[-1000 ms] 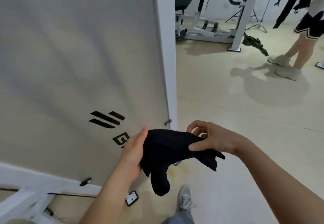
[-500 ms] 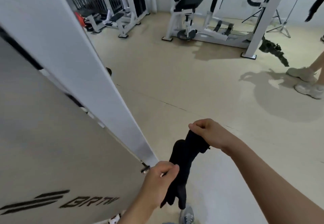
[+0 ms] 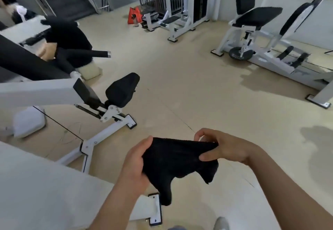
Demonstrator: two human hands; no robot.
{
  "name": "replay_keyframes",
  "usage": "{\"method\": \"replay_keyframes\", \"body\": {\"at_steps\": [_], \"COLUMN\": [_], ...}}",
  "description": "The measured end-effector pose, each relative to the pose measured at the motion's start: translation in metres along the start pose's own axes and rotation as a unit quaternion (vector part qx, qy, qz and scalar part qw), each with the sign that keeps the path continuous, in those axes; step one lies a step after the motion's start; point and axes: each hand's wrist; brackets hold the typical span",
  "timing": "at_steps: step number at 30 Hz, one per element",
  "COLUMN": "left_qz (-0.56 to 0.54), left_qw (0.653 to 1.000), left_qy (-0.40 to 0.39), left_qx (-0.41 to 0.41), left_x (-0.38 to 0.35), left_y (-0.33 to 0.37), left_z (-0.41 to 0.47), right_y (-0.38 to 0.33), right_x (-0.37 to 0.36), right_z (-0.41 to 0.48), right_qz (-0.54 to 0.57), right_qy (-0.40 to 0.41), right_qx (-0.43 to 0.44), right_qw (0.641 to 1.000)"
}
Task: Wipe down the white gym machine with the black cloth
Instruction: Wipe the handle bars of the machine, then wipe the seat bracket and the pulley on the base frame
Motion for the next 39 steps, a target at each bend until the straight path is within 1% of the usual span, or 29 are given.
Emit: {"method": "replay_keyframes", "body": {"at_steps": [1,3,5,6,8,10,12,14,16,18,20,21,23,24,25,26,27,28,30,32,33,36,38,39], "left_qz": [-0.005,-0.033,-0.042,-0.034,0.017,0.102,0.17,0.227,0.272,0.25,0.176,0.122,-0.004,-0.051,-0.072,-0.068,-0.047,-0.014,0.079,0.163,0.186,0.208,0.195,0.169], "left_qw": [0.999,0.996,0.995,0.995,0.993,0.986,0.98,0.969,0.954,0.958,0.969,0.977,0.99,0.991,0.991,0.991,0.991,0.99,0.977,0.952,0.938,0.885,0.838,0.813], "left_qy": [0.026,0.066,0.075,0.081,0.104,0.125,0.098,0.086,0.109,0.126,0.144,0.143,0.105,0.075,0.056,0.053,0.067,0.093,0.178,0.256,0.29,0.416,0.509,0.557], "left_qx": [-0.018,-0.041,-0.043,-0.042,-0.045,-0.046,-0.045,-0.051,-0.059,-0.071,-0.096,-0.104,-0.1,-0.098,-0.1,-0.104,-0.106,-0.104,-0.084,-0.045,-0.028,-0.015,0.002,0.01], "left_x": [-0.013,-0.03,-0.044,-0.049,-0.062,-0.072,-0.075,-0.069,-0.059,-0.052,-0.05,-0.05,-0.051,-0.051,-0.049,-0.048,-0.046,-0.045,-0.041,-0.033,-0.028,-0.013,-0.003,0.0], "left_y": [0.008,0.022,0.035,0.039,0.049,0.061,0.076,0.098,0.126,0.157,0.189,0.205,0.234,0.249,0.263,0.275,0.288,0.299,0.316,0.326,0.328,0.331,0.33,0.33], "left_z": [0.007,0.022,0.04,0.049,0.067,0.088,0.11,0.132,0.157,0.18,0.199,0.208,0.227,0.235,0.245,0.255,0.267,0.279,0.306,0.335,0.35,0.395,0.424,0.436], "right_y": [-0.001,-0.005,-0.012,-0.016,-0.021,-0.022,-0.025,-0.03,-0.037,-0.051,-0.071,-0.081,-0.092,-0.097,-0.1,-0.102,-0.103,-0.102,-0.094,-0.081,-0.073,-0.05,-0.033,-0.028], "right_x": [0.019,0.055,0.084,0.095,0.11,0.119,0.127,0.139,0.156,0.178,0.203,0.217,0.239,0.247,0.253,0.259,0.264,0.269,0.276,0.278,0.279,0.277,0.271,0.266], "right_z": [0.006,0.022,0.045,0.06,0.098,0.144,0.19,0.236,0.28,0.318,0.352,0.369,0.402,0.419,0.437,0.458,0.479,0.501,0.547,0.59,0.61,0.669,0.702,0.715], "right_qz": [-0.004,0.034,0.103,0.119,0.126,0.129,0.111,0.068,0.004,-0.043,-0.074,-0.1,-0.156,-0.174,-0.187,-0.208,-0.236,-0.268,-0.324,-0.362,-0.379,-0.384,-0.353,-0.333], "right_qy": [-0.007,0.002,0.063,0.099,0.157,0.21,0.243,0.242,0.207,0.113,-0.021,-0.088,-0.194,-0.222,-0.24,-0.245,-0.245,-0.239,-0.234,-0.268,-0.293,-0.357,-0.383,-0.391], "right_qx": [0.014,0.035,0.041,0.042,0.038,0.02,0.012,0.022,0.02,0.009,0.011,0.015,0.021,0.023,0.028,0.037,0.051,0.063,0.078,0.084,0.089,0.125,0.14,0.142], "right_qw": [1.0,0.999,0.992,0.987,0.979,0.969,0.963,0.968,0.978,0.993,0.997,0.991,0.968,0.959,0.952,0.946,0.939,0.931,0.914,0.889,0.873,0.842,0.842,0.846]}}
Point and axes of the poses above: each hand's wrist, its own z-axis towards the middle knuckle, its own x-axis out of the back of the hand, y = z × x, and after that the axes turned 15 degrees about x, right-handed
